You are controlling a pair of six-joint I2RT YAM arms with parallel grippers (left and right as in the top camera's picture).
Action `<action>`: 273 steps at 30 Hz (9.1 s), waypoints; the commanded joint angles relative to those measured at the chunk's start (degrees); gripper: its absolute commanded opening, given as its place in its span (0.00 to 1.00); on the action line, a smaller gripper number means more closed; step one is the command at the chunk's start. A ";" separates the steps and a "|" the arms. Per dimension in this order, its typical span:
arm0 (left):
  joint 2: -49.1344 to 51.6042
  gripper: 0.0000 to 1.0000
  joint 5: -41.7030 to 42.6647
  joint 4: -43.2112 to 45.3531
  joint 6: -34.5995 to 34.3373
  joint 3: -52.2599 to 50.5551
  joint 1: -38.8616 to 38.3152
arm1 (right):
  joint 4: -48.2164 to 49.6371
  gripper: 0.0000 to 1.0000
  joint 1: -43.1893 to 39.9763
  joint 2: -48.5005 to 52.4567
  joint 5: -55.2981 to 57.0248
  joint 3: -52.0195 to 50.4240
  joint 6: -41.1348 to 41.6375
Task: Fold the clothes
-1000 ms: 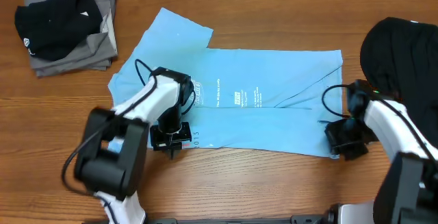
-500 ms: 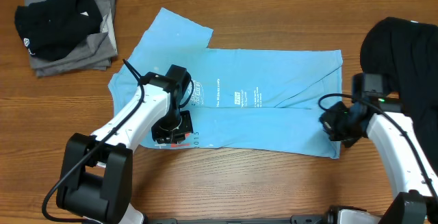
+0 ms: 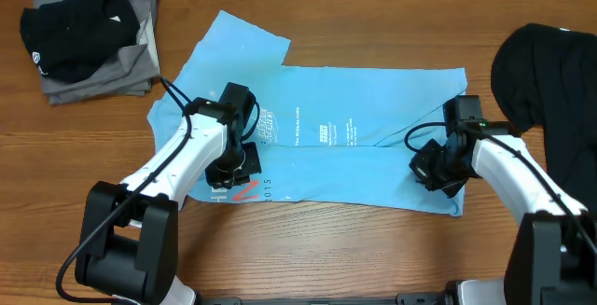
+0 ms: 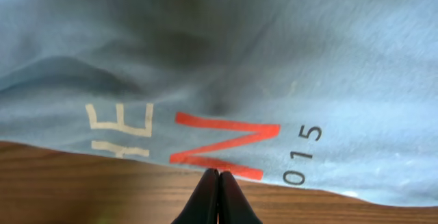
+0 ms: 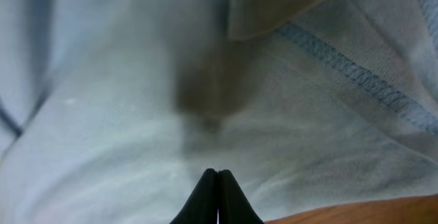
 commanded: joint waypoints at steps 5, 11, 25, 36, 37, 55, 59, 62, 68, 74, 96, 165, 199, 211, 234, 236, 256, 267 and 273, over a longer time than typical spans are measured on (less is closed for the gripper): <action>0.63 0.04 -0.63 3.04 1.03 -2.49 0.39 | 0.15 0.04 0.15 2.67 1.44 -0.02 0.96; 3.56 0.04 -0.70 5.99 1.44 -3.15 0.39 | -0.04 0.04 0.17 2.69 2.54 -0.11 1.77; 10.49 0.04 1.20 1.31 1.38 -3.15 0.39 | 3.80 0.04 0.15 2.69 2.45 -6.64 3.10; 10.43 0.04 1.60 -7.04 -0.17 -3.15 0.09 | -2.29 0.04 -2.84 2.40 8.98 -8.96 13.75; 10.38 0.04 1.57 -7.21 -0.39 -3.15 -0.17 | -3.30 0.04 -3.30 2.25 9.29 -8.96 14.56; -0.42 0.04 -0.66 -7.78 -8.11 -2.40 -15.89 | -14.27 0.04 -9.57 -18.95 15.08 -7.87 15.41; -8.61 0.17 -3.74 -7.26 -7.54 1.86 -16.35 | -13.70 0.20 -9.60 -25.14 13.51 -2.12 4.31; -11.69 0.63 -4.61 -6.56 -5.16 7.69 -14.38 | -12.50 0.72 -9.55 -26.73 10.21 3.80 -2.86; -9.81 1.00 -4.94 -4.81 7.26 23.34 -8.31 | -7.72 1.00 -9.55 -25.22 5.70 14.91 -7.28; -0.50 1.00 -4.94 -2.36 13.53 39.71 0.07 | -1.97 1.00 -9.55 -20.06 3.45 19.08 -9.44; 35.98 1.00 3.10 21.53 27.56 57.02 12.28 | -5.51 1.00 -9.44 -5.92 2.64 18.69 -13.33; 46.62 0.04 3.04 20.92 27.58 56.98 13.46 | 21.38 0.85 -10.43 1.46 18.32 18.67 -16.90; 46.62 0.04 2.86 19.06 27.58 56.98 13.44 | 30.99 0.74 -15.87 24.30 9.79 19.63 -31.76; 46.62 0.04 2.93 19.47 27.56 56.98 13.44 | 31.06 0.40 -15.65 25.29 11.65 19.63 -31.71; 31.45 0.04 5.35 5.73 29.09 58.77 13.60 | 22.56 0.04 -15.67 22.40 11.72 24.74 -21.59; 29.88 0.04 3.58 3.76 29.09 58.77 13.57 | 21.07 0.04 -15.67 20.92 11.72 24.92 -20.37; 20.68 0.04 1.77 -21.84 27.12 58.77 18.75 | 4.55 0.04 -19.23 12.09 10.78 24.92 -10.60; 19.47 0.04 4.13 -32.15 28.26 58.75 20.06 | -4.96 0.04 -20.22 4.11 7.54 24.92 -10.16; 19.50 0.04 4.13 -37.20 28.30 58.73 19.32 | -11.13 0.04 -20.22 1.07 7.54 24.90 -10.14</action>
